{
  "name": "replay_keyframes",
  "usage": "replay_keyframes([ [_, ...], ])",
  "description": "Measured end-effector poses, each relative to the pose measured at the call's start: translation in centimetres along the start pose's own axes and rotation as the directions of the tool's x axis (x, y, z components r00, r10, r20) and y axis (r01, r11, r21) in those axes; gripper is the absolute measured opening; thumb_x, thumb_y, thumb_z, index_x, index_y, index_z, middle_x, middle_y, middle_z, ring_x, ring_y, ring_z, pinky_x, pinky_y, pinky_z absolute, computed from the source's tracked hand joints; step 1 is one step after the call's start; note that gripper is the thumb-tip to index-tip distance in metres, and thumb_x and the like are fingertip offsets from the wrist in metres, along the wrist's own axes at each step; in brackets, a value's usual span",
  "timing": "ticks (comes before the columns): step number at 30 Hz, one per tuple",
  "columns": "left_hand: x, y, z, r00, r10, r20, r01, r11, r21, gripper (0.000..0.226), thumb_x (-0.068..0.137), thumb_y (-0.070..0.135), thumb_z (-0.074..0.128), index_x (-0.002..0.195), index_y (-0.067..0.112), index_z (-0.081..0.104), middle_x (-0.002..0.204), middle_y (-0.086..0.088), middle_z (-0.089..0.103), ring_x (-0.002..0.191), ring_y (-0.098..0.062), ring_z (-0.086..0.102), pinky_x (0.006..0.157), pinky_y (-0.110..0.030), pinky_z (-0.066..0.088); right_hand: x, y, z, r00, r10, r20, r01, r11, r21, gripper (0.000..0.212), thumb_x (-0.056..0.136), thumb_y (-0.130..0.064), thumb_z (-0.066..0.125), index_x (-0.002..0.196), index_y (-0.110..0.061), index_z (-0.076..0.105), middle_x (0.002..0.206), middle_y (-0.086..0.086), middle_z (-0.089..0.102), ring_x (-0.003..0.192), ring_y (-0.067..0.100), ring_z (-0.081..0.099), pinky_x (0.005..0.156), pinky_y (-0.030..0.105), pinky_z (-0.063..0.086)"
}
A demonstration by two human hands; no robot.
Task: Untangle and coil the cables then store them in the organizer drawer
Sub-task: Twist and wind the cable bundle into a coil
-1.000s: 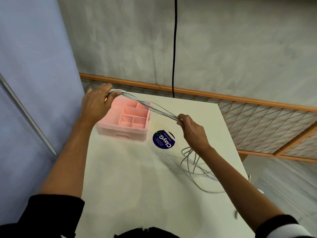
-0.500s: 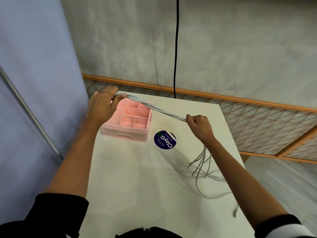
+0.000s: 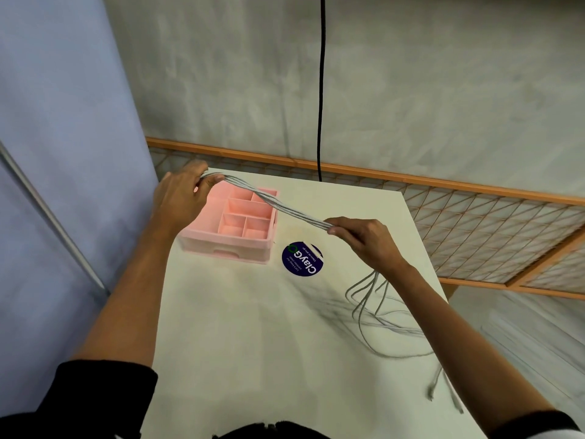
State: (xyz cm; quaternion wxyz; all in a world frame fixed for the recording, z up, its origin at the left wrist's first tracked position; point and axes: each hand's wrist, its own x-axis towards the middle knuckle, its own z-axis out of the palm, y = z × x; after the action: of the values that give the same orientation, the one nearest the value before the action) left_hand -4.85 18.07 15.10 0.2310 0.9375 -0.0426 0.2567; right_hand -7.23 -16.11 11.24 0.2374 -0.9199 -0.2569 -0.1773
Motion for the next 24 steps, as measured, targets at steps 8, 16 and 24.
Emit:
replay_keyframes([
  [8, 0.0, 0.5, 0.5, 1.0, -0.014, 0.014, 0.014, 1.0, -0.012, 0.037, 0.098, 0.04, 0.044, 0.08, 0.008, 0.045, 0.081, -0.01, 0.051, 0.07, -0.029, 0.039, 0.065, -0.033, 0.026, 1.7, -0.5, -0.8, 0.921, 0.271, 0.28, -0.353, 0.885, 0.304, 0.044, 0.102, -0.037, 0.033, 0.073, -0.01, 0.053, 0.063, -0.008, 0.046, 0.06, 0.009, 0.042, 0.065, 0.028, 0.04],
  [16, 0.5, 1.0, 0.5, 1.0, -0.005, -0.014, 0.005, 1.0, 0.0, 0.036, 0.098, 0.039, 0.045, 0.082, 0.007, 0.047, 0.089, -0.02, 0.059, 0.073, -0.037, 0.047, 0.067, -0.033, 0.025, 1.3, 0.0, -2.4, 0.785, 0.082, 0.614, -0.534, 0.591, 0.604, 0.027, 0.093, -0.037, 0.049, 0.082, -0.013, 0.045, 0.056, -0.006, 0.028, 0.046, 0.007, 0.019, 0.04, 0.019, 0.016],
  [24, 0.5, 0.6, 1.1, 1.0, 0.014, -0.011, -0.014, 1.0, -0.003, 0.04, 0.097, 0.041, 0.045, 0.083, 0.004, 0.048, 0.085, -0.02, 0.059, 0.08, -0.043, 0.053, 0.065, -0.034, 0.026, 0.0, 0.3, -0.5, 0.977, 0.192, 0.091, -0.18, 0.975, -0.127, 0.029, 0.099, -0.042, 0.032, 0.091, -0.02, 0.049, 0.066, -0.013, 0.05, 0.057, 0.011, 0.047, 0.055, 0.028, 0.032],
])
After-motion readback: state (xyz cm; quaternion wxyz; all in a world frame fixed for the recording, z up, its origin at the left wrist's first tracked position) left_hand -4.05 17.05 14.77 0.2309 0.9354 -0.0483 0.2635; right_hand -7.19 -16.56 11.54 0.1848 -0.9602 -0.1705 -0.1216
